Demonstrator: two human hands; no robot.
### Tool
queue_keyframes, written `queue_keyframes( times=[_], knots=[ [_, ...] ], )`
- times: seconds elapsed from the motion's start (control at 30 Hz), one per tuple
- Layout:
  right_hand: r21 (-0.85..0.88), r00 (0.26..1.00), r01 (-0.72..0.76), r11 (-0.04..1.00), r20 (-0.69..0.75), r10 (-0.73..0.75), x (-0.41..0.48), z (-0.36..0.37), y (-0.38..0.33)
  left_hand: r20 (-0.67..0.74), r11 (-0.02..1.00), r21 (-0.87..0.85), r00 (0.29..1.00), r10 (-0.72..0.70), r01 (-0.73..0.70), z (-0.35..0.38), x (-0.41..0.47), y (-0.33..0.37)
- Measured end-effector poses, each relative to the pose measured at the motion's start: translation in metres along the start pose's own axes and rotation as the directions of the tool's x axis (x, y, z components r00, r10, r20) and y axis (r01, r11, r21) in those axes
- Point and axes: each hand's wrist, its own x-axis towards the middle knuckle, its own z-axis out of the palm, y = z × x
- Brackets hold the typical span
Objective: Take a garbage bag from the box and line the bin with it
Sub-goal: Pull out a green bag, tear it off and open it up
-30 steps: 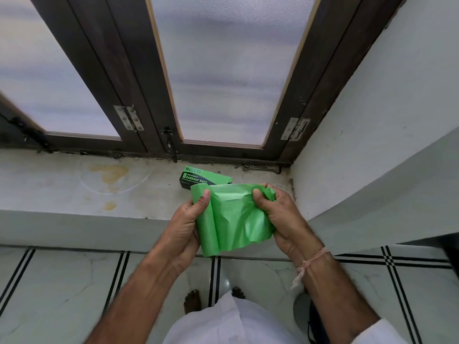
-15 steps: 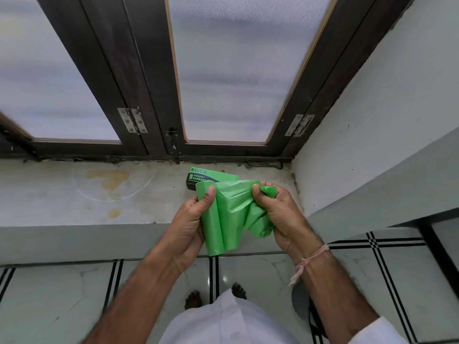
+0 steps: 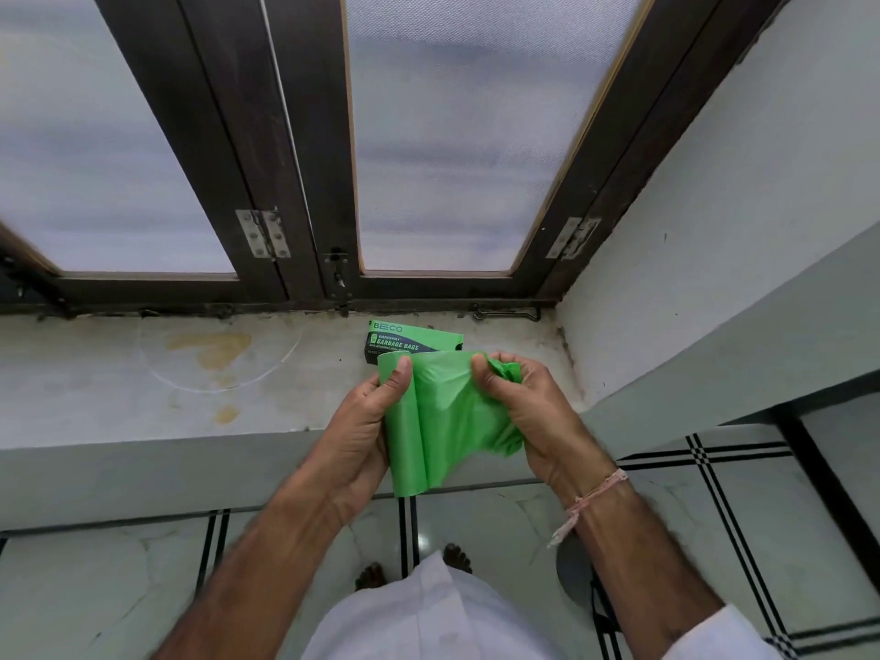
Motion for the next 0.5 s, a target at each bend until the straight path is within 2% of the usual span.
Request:
queue_keyframes(
  times=[0.07,0.33,0.43,0.5],
  knots=[
    [0.065,1.000,-0.010,0.998,-0.012,0.011,0.002,0.000,0.004,0.000,1.000,-0.012,1.000,0.002,-0.002,-0.001,-0.001,0.000],
    [0.123,0.999,-0.027,0.992,-0.034,0.032,0.002,0.008,0.001,0.023,1.000,-0.001,1.000,0.002,-0.002,-0.008,-0.005,0.000],
    [-0.005,0.997,-0.052,0.999,0.048,0.052,-0.003,0.009,-0.002,0.035,1.000,0.004,0.999,0.005,-0.006,-0.004,-0.007,0.000],
    [-0.056,0.998,-0.042,0.998,0.050,0.045,-0.004,0.011,-0.001,0.033,1.000,0.004,0.999,0.003,-0.003,-0.003,-0.007,0.000]
  ],
)
